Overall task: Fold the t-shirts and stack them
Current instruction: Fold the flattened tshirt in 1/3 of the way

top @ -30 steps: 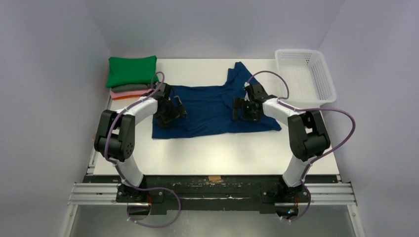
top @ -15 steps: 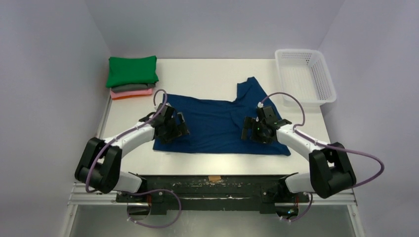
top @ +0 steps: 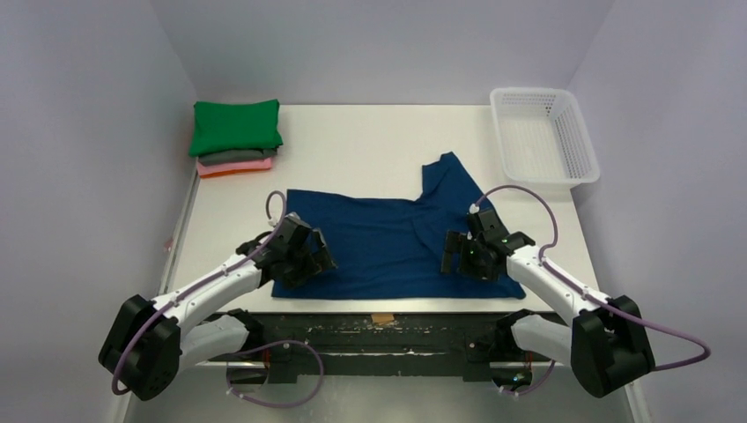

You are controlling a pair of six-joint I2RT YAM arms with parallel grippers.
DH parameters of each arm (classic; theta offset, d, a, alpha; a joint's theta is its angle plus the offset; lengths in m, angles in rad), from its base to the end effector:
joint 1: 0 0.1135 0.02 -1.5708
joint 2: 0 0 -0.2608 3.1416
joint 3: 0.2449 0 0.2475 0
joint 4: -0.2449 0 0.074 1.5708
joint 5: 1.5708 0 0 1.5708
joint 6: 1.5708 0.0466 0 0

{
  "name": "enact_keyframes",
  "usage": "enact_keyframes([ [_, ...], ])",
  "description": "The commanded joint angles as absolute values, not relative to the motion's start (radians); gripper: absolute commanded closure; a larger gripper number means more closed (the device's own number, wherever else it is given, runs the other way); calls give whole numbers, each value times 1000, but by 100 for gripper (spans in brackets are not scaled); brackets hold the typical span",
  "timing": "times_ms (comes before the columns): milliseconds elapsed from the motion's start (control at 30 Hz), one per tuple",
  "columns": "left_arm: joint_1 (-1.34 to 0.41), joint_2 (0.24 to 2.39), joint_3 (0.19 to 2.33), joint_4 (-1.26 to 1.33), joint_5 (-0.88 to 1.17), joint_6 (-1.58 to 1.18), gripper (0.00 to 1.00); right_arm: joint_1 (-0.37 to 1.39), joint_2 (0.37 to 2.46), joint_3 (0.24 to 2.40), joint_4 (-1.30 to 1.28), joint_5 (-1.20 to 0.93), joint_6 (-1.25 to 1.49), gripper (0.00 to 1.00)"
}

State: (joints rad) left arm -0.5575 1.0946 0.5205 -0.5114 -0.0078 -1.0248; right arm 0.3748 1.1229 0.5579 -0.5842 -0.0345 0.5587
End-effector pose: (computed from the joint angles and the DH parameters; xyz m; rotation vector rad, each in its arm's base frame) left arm 0.1622 -0.1007 0.1586 -0.6406 2.6801 -0.4775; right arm 0.1775 0.0715 0.1607 0.2436 2.7532 0.3087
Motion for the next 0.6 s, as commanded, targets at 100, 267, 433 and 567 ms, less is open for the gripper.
enact_keyframes([
  [100, -594, 1021, 494, -787, -108, -1107, 0, 374, 1097, 532, -713, 4, 576, 1],
  [267, -595, 973, 568, -802, -140, -1059, 0, 374, 1050, 573, -714, 50, 554, 1],
  [433, -577, 999, 716, -825, -253, -991, 0, 372, 1062, 708, -667, 71, 548, 1],
  [567, -433, 1107, 835, -757, -217, -869, 0, 372, 1167, 836, -614, 122, 557, 1],
])
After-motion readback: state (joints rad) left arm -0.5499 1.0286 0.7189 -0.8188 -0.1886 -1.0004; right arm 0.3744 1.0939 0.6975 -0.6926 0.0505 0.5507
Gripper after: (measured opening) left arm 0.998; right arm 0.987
